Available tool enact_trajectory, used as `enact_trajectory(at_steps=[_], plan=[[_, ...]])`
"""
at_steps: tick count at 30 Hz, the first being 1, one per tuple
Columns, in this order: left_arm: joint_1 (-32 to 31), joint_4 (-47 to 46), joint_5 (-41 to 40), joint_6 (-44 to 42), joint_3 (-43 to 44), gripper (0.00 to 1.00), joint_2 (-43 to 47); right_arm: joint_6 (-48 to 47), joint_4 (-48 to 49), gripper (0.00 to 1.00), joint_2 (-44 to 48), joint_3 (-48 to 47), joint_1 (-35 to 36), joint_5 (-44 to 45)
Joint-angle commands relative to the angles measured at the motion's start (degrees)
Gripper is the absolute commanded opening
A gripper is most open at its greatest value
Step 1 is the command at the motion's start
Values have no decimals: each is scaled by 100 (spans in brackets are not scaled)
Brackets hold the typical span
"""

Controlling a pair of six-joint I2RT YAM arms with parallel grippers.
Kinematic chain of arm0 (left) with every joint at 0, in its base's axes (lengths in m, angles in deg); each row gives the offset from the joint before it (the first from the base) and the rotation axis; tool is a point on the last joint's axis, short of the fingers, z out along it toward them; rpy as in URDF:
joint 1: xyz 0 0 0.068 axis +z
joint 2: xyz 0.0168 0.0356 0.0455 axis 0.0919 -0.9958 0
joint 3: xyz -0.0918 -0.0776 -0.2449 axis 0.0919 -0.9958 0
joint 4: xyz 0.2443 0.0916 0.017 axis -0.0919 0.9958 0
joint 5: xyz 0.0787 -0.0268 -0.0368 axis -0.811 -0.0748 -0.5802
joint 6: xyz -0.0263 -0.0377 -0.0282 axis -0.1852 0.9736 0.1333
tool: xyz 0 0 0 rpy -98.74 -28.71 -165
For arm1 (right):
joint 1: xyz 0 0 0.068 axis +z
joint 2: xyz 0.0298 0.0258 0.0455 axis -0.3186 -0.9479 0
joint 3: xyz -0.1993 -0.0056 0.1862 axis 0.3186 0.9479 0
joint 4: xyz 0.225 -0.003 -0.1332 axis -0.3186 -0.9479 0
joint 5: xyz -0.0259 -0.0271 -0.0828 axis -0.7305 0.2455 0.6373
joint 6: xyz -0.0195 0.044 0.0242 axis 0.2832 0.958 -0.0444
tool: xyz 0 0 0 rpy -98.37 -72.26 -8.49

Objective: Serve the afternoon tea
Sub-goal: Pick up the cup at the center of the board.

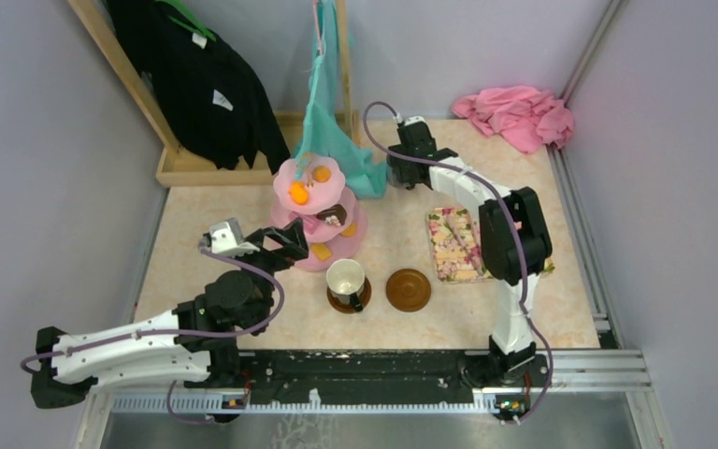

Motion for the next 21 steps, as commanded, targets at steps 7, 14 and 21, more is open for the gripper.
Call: enact_trajectory(at_steps=[7,14,21], plan=[[121,-211,95,-11,34,99,-169,-95,245,66,-424,-561,-240,-609],[211,-223,165,-1,45,99,-199,-142,281,64,-613,-577,-270,-822],[292,-223,240,11,62,99,-262,-126,228,42,-819,-683,-336,-1070]])
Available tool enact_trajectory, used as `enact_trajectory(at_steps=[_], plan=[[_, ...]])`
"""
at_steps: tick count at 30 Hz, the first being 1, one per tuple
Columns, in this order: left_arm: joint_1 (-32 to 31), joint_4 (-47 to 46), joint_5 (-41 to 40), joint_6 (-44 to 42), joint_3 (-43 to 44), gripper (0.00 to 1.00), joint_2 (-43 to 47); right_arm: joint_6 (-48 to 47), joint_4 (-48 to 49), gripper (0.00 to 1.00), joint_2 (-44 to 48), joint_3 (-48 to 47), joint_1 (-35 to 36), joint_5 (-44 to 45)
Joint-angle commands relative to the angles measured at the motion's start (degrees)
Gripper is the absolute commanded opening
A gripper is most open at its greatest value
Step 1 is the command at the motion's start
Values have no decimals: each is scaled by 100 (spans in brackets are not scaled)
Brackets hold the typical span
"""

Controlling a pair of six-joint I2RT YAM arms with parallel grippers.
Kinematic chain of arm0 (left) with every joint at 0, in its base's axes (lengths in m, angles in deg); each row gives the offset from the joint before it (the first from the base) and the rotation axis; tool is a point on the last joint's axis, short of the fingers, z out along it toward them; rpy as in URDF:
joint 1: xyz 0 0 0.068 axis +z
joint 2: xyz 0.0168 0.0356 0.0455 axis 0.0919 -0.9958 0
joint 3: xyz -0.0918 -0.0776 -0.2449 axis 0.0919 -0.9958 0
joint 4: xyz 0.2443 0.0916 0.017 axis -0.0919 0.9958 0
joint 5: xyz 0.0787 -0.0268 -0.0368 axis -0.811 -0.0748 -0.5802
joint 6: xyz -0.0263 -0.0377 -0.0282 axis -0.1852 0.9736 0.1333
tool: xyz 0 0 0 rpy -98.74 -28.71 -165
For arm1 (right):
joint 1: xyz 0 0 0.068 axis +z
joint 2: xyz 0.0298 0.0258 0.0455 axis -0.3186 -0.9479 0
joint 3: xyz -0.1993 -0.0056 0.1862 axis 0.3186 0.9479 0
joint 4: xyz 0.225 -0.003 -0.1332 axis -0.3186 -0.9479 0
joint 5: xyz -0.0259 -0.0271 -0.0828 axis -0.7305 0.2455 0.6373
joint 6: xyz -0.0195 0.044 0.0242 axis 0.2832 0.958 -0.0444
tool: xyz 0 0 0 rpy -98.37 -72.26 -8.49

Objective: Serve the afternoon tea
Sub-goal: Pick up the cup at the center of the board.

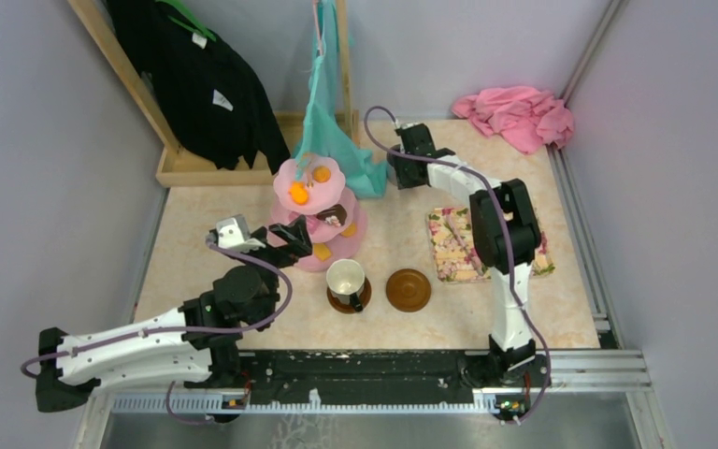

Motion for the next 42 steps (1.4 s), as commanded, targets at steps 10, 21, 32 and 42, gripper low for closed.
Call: enact_trajectory(at_steps=[10,21,32,42], plan=[[186,-126,243,51,89,99,-161,-50,55,15,-74,-454,-116,-231],[205,-85,280,-179,168,99,-146,3,-19,0,657,-298,-97,-90],[210,214,326,-233,182,99,60,122,-334,0,1994,576,481,601],[220,903,223,138,43,99,508,770,-935,0,3936,2307,2016,1929]])
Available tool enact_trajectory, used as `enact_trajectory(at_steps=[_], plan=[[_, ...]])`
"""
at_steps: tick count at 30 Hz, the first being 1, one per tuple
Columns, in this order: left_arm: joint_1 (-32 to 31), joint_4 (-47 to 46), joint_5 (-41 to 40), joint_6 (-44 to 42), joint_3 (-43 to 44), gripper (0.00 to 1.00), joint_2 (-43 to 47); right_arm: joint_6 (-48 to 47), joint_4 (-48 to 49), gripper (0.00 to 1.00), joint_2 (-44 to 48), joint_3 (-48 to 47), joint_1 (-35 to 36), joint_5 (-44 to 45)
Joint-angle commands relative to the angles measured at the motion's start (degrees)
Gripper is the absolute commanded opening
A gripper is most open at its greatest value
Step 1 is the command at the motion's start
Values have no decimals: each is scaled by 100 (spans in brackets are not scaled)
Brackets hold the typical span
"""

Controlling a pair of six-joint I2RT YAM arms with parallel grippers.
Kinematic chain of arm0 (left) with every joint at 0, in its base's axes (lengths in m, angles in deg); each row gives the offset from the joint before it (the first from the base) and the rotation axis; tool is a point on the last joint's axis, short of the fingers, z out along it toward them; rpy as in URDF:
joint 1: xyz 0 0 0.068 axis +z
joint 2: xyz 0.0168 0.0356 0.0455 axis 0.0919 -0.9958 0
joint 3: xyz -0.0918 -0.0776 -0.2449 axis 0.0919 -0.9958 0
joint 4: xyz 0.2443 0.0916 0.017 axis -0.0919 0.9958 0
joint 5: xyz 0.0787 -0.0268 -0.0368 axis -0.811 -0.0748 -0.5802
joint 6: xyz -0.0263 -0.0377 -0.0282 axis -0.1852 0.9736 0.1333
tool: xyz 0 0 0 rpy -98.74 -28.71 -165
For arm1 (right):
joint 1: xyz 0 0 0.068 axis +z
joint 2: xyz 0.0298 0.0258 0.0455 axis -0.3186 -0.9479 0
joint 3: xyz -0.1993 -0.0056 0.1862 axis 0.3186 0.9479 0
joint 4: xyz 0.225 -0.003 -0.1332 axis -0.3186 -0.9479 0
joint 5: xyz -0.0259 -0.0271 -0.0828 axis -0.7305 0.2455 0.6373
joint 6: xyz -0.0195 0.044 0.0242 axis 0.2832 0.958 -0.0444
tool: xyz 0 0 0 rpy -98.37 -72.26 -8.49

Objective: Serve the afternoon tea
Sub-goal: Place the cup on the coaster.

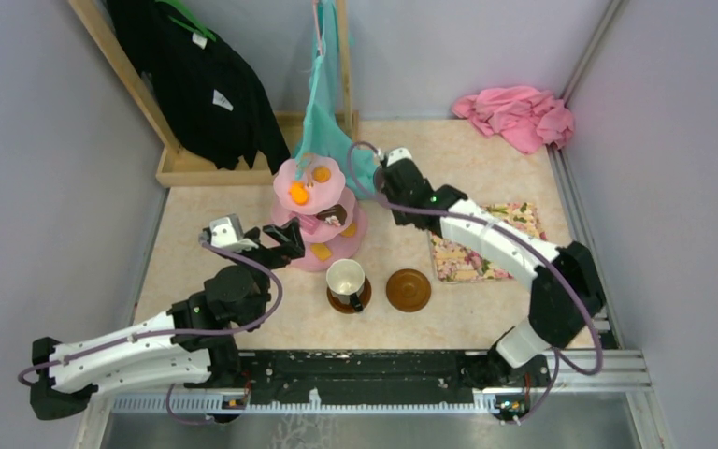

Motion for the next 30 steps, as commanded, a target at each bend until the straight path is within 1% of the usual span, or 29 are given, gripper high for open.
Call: enact_trajectory(at_steps=[1,3,7,11,13,18,22,30], plan=[[36,373,-56,202,5,99,219,578,-46,0,1141,642,662,775],[35,424,-61,249,-31,99,262,832,-123,0,1476,1028,995,901],[34,548,-56,421,-55,99,253,1475,-615,0,1869,1565,1722,1433],[42,638,-71,534,-60,99,160,2216,-1001,0,2207,1877,2270,1717],[42,642,-65,560,-60,99,106,2537,-1162,0,2351,1999,2449,1715],[35,646,-65,614,-36,99,-11,3137,-1185,0,2734,2419,2630,1459],[39,647,-42,644,-25,99,-59,3300,-1116,0,2867,2653,2669,1286],[41,715,-54,723,-16,99,-95,3472,-1027,0,2837,2929,2742,1117]])
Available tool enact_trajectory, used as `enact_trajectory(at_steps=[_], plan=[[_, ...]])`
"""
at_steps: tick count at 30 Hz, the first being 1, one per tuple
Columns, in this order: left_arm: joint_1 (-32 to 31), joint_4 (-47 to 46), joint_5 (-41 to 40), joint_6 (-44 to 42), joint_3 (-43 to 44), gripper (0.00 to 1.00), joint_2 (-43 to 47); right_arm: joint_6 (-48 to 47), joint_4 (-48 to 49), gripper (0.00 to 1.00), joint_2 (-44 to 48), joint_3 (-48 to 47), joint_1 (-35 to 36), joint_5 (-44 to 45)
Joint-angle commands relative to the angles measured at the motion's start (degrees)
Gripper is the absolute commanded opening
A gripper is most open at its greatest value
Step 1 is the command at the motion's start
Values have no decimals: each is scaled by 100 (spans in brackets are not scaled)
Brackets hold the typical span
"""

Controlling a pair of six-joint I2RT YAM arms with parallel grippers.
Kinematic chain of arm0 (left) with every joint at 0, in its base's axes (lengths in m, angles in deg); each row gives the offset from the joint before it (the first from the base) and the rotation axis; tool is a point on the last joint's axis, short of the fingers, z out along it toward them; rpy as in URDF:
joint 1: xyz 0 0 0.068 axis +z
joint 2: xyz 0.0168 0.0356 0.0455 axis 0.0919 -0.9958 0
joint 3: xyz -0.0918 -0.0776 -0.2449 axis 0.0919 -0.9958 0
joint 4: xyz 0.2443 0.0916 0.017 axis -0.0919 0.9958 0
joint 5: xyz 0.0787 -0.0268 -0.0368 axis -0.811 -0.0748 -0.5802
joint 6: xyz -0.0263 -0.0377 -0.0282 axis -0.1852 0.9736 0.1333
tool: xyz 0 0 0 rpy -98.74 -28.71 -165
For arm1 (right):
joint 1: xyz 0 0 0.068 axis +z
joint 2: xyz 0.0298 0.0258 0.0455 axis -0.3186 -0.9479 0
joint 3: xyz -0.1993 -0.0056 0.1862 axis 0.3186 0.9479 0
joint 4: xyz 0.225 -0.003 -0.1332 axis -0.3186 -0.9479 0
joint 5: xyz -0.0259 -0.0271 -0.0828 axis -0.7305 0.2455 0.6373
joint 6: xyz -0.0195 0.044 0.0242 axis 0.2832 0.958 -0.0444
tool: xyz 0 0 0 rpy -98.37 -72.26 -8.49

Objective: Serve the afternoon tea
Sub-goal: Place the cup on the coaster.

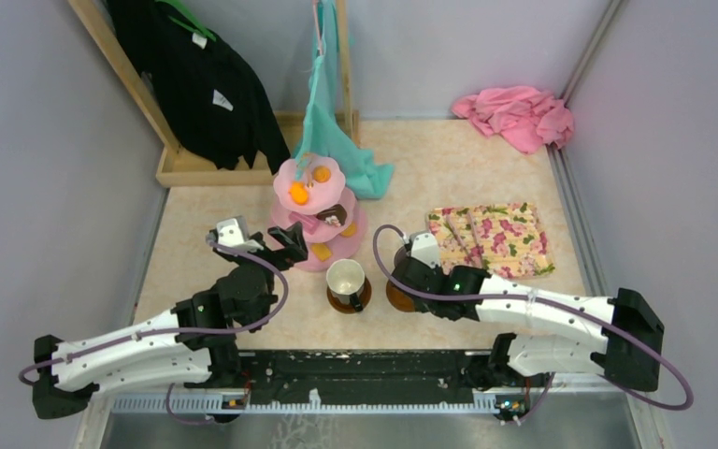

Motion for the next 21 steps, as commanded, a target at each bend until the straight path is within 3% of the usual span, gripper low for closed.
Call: enact_trajectory(at_steps=[1,21], plan=[[21,86,-33,98,-11,99,-6,220,427,0,168,14,104,70],[24,268,-47,195,-1,99,42,309,811,0,-177,293,183,-84]])
